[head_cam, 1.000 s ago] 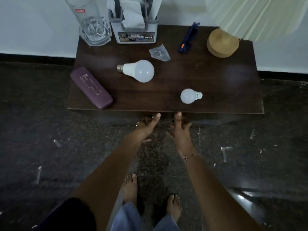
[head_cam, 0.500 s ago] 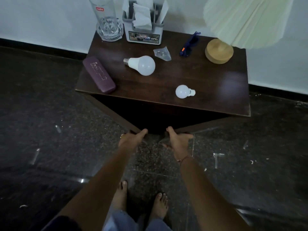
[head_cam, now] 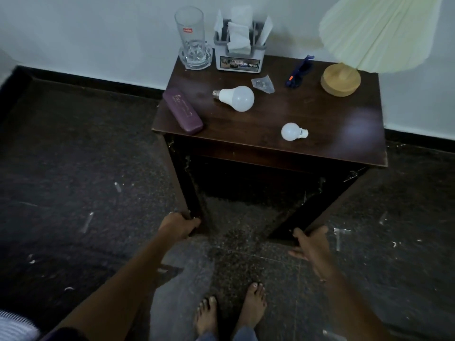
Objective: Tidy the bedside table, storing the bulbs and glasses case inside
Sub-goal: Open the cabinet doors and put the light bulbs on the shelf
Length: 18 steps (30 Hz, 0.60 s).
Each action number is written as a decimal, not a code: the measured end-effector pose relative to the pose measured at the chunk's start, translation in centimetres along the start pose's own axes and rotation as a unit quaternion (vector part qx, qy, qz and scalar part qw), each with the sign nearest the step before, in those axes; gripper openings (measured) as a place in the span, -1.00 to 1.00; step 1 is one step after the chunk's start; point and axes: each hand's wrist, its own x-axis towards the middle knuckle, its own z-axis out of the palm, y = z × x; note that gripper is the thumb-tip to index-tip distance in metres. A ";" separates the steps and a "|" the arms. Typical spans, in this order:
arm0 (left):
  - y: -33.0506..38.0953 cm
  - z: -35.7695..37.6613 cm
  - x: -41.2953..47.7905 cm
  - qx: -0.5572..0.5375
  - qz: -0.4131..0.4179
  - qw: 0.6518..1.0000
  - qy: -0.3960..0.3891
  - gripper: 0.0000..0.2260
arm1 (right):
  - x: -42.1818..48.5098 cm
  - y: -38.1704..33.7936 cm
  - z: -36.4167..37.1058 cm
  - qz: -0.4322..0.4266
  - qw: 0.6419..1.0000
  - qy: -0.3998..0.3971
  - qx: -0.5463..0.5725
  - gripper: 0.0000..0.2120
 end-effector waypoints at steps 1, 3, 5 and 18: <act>-0.7 -0.7 -0.1 0.022 -0.001 1.000 0.001 -0.73 | -0.3 0.5 -0.8 0.000 1.000 0.005 -0.008 -0.70; -2.1 -2.1 -0.3 0.064 0.000 0.998 0.007 -0.70 | -0.6 1.6 -2.3 -0.010 1.000 0.011 -0.016 -0.70; -3.3 -3.6 -0.3 0.093 0.006 0.996 0.014 -0.73 | -0.7 2.5 -3.7 -0.019 0.999 0.020 -0.029 -0.71; -7.2 -9.8 -0.2 0.219 0.037 0.972 0.082 -0.68 | 0.2 4.7 -8.6 0.008 0.992 0.057 -0.113 -0.62</act>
